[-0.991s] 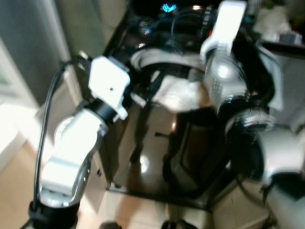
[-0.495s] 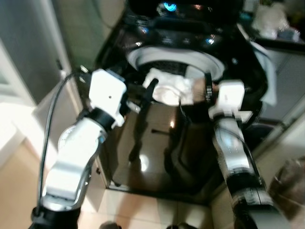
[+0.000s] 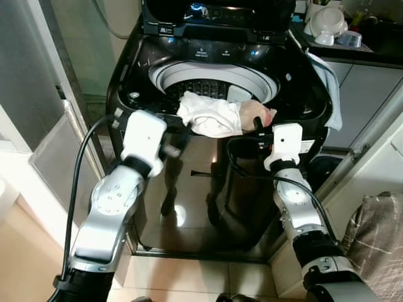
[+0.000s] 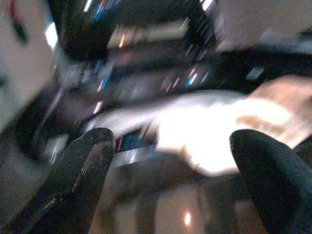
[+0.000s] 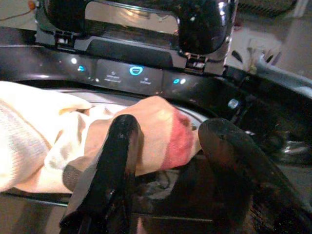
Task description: Clothes washing
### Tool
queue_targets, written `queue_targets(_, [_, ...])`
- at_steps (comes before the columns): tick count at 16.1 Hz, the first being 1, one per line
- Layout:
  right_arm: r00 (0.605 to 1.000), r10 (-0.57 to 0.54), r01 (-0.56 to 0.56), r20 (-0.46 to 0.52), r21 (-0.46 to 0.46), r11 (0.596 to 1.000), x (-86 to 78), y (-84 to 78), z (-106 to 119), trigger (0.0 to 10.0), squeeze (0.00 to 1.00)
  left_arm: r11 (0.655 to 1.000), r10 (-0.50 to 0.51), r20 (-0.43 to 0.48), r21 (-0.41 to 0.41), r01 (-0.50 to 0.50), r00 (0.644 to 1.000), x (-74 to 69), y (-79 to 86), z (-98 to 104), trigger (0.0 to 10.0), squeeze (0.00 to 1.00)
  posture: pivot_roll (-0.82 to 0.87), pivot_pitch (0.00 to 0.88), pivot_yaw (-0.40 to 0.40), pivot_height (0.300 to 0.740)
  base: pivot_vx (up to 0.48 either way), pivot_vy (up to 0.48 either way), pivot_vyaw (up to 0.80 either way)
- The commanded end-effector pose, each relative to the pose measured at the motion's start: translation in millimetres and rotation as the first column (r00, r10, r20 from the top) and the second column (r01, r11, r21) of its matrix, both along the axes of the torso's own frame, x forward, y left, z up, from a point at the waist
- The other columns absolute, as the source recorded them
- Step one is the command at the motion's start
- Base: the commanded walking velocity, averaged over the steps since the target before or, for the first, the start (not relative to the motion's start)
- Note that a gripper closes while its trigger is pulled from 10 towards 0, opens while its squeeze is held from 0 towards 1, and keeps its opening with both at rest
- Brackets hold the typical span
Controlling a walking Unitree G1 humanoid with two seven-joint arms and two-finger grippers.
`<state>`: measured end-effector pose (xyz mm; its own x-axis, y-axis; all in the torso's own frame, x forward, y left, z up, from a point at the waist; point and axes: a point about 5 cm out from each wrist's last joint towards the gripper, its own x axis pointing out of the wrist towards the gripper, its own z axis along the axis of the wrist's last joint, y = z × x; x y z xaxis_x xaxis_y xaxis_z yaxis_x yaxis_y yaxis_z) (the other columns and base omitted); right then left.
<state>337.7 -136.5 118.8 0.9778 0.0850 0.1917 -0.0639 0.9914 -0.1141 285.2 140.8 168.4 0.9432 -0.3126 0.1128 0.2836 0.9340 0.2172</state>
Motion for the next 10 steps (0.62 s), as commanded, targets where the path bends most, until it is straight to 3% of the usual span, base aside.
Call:
queue_targets(1, [1.000,-0.015,0.016,-0.015,0.021,1.000,-1.2,-9.4,-2,10.0,0.00,0.999,0.050,-0.034,0.013,-0.050,0.998,2.1,10.7,-10,10.0,0.00,-0.03,0.000,-0.030,0.740,0.000,0.000,0.00])
queue_targets(3, [0.999,-0.047,0.047,-0.023,0.002,0.999,-8.8,-24.2,-9,10.0,0.00,0.995,0.079,-0.075,0.061,-0.075,0.994,3.5,24.6,-25,10.0,0.00,-0.06,0.000,-0.012,0.740,0.000,0.000,-0.77])
queue_targets(5, [0.992,-0.083,0.081,-0.099,-0.025,0.996,-15.6,-37.4,-30,10.0,0.00,0.991,0.122,-0.104,0.059,-0.117,0.987,12.2,24.1,-39,10.0,0.00,-0.07,0.000,-0.005,0.740,0.000,0.000,0.00])
queue_targets(9, [0.989,0.010,-0.007,-0.149,0.025,1.000,3.9,-24.7,-20,10.0,0.00,0.959,0.279,-0.041,-0.033,-0.281,0.959,19.9,18.8,-30,10.0,0.00,-0.06,0.000,-0.043,0.740,0.000,0.000,0.00])
queue_targets(10, [0.988,0.017,-0.016,-0.151,0.006,1.000,4.5,-24.4,-21,10.0,0.00,0.961,0.271,-0.033,-0.036,-0.273,0.962,19.5,17.2,-28,10.0,0.00,-0.05,0.000,-0.044,0.740,0.000,0.000,0.00])
